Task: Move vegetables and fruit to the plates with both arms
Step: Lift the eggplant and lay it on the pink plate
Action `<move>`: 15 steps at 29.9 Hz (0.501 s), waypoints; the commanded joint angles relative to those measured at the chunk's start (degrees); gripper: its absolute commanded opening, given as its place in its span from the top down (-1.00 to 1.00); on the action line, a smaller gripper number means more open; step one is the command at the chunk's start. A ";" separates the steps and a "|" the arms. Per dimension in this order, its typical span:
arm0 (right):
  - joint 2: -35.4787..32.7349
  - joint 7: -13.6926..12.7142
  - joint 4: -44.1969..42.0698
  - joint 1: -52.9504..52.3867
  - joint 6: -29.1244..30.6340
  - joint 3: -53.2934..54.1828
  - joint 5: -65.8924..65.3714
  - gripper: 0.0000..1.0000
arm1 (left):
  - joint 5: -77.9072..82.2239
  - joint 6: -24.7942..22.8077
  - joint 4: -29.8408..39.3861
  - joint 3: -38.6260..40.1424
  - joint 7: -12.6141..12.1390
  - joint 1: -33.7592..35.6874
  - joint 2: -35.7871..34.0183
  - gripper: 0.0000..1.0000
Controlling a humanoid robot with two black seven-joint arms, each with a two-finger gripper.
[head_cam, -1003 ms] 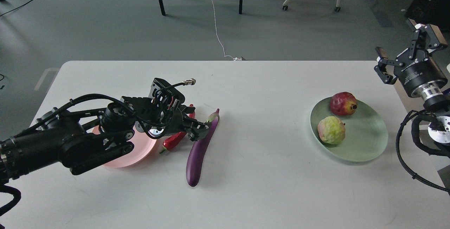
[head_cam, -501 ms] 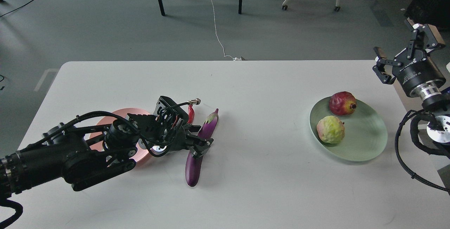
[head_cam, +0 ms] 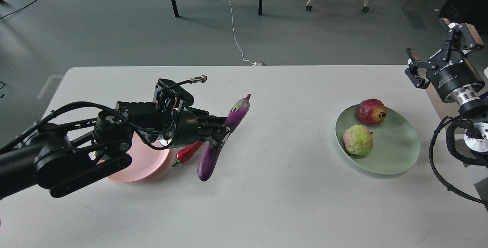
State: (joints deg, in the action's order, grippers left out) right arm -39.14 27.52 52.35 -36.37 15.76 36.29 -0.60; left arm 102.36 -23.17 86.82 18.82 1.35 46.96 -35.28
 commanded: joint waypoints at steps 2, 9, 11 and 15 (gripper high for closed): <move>-0.06 -0.19 -0.23 -1.60 0.06 -0.25 -0.37 -0.98 | -2.34 -1.62 2.30 0.34 2.42 -0.63 -12.50 0.75; 0.56 -0.19 -0.15 -1.43 -0.20 -0.69 -0.63 -0.98 | -2.69 0.66 -3.22 -1.95 6.82 -4.32 -19.38 0.74; 0.56 -0.19 -0.06 -1.34 -0.21 -0.69 -0.63 -0.98 | -2.69 1.89 -6.82 -1.95 6.82 -5.47 -19.03 0.72; 0.56 -0.19 0.29 -1.60 -0.29 -0.69 -0.63 -0.98 | -2.61 3.30 -9.83 -1.95 7.00 -7.75 -18.07 0.51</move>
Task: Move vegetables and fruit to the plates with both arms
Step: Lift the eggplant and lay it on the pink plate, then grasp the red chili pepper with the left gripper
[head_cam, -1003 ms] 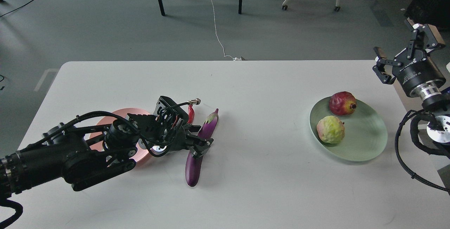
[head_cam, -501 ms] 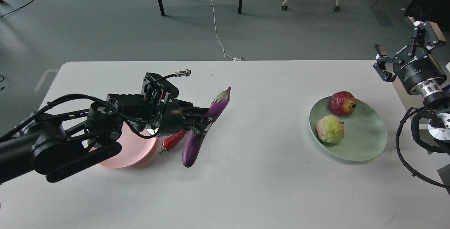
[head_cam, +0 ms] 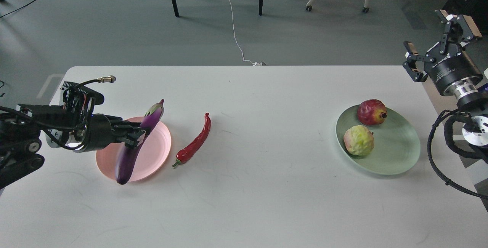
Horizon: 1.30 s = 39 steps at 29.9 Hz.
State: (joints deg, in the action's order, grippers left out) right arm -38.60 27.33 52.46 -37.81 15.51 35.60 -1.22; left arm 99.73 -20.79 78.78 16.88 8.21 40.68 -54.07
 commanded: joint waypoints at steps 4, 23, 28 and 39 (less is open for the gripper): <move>0.01 0.01 0.36 -0.07 -0.04 -0.09 -0.09 -0.98 | 0.11 1.80 -2.13 0.00 0.05 -2.70 1.77 0.02; 0.10 0.10 0.54 0.72 0.14 -0.18 -0.09 -0.98 | 2.04 3.57 -2.83 -0.09 -3.72 9.07 16.88 -0.47; 0.10 0.10 0.54 0.64 0.14 -0.18 -0.09 -0.98 | 6.96 1.98 -6.52 -4.65 -4.25 8.63 22.68 -0.40; 1.24 0.10 1.41 0.64 -0.21 -0.09 -0.09 -0.98 | 8.90 2.16 -12.94 -6.86 -5.31 6.17 26.73 -0.22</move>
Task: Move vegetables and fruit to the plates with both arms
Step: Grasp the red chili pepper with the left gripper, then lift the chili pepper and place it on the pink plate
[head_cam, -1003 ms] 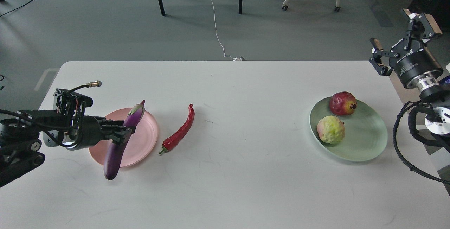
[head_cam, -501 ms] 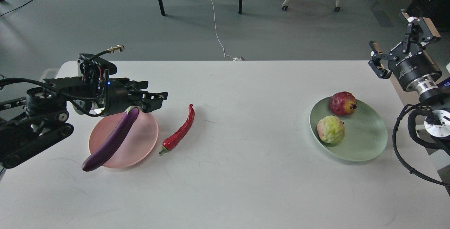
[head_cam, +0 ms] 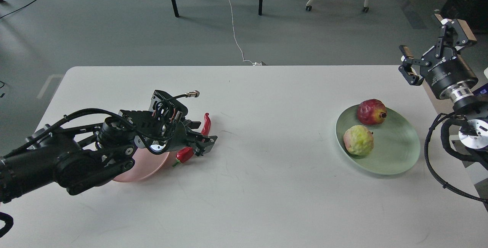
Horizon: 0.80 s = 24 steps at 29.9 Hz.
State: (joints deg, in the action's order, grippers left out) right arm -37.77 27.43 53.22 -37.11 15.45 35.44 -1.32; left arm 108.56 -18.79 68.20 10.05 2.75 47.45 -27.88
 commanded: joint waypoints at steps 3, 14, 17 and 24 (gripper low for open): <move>0.33 0.00 1.62 -0.07 -0.33 0.06 0.01 -0.98 | 0.07 0.07 -3.34 -0.03 0.33 -1.31 1.33 0.14; -0.11 0.00 1.18 -0.42 -0.33 0.15 0.00 -0.98 | -0.90 0.24 0.87 1.81 0.42 -0.96 -0.59 0.89; -0.28 0.00 1.18 -0.68 -0.25 0.15 0.00 -0.98 | -5.53 0.16 7.27 6.02 0.07 -0.87 -3.93 0.88; -2.04 0.00 0.92 -0.50 0.11 0.15 0.00 -0.98 | -13.73 -0.28 16.00 7.10 0.24 -2.27 -18.95 0.86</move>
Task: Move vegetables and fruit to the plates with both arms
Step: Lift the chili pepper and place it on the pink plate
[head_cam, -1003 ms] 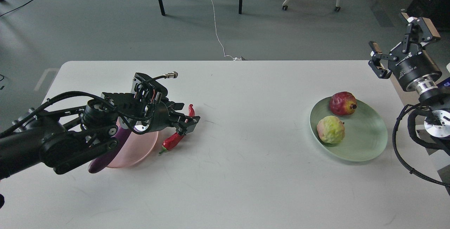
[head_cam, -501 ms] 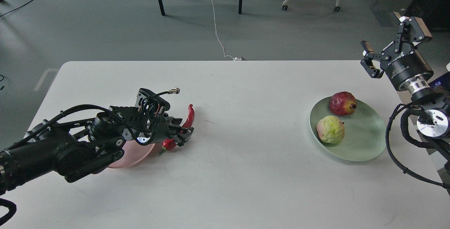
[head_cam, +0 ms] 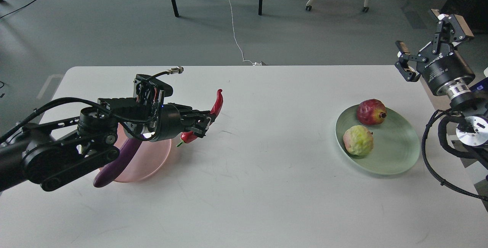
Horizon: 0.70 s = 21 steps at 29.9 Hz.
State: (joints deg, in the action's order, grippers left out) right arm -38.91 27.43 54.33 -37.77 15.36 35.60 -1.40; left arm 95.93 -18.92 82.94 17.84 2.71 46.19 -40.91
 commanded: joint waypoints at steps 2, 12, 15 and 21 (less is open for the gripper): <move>-1.08 0.00 -0.28 0.15 0.29 0.17 0.08 -0.98 | -1.19 0.29 0.82 -1.84 0.28 -2.94 -8.56 0.86; -1.17 0.00 -0.10 0.06 0.28 0.09 0.08 -0.98 | -0.40 0.29 -0.41 -2.37 0.10 -7.34 -10.68 0.77; -1.43 0.00 -0.10 0.06 0.29 0.17 0.08 -0.98 | -0.40 0.20 -0.50 -2.37 0.01 -7.52 -10.68 0.35; -1.70 0.00 -0.10 0.06 0.37 0.17 0.00 -0.98 | -0.48 0.03 -0.50 -2.28 -0.07 -7.52 -10.94 0.09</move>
State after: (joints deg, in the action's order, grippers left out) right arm -40.58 27.43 54.23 -37.70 15.72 35.73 -1.35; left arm 95.52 -18.83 82.45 15.47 2.65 38.68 -51.69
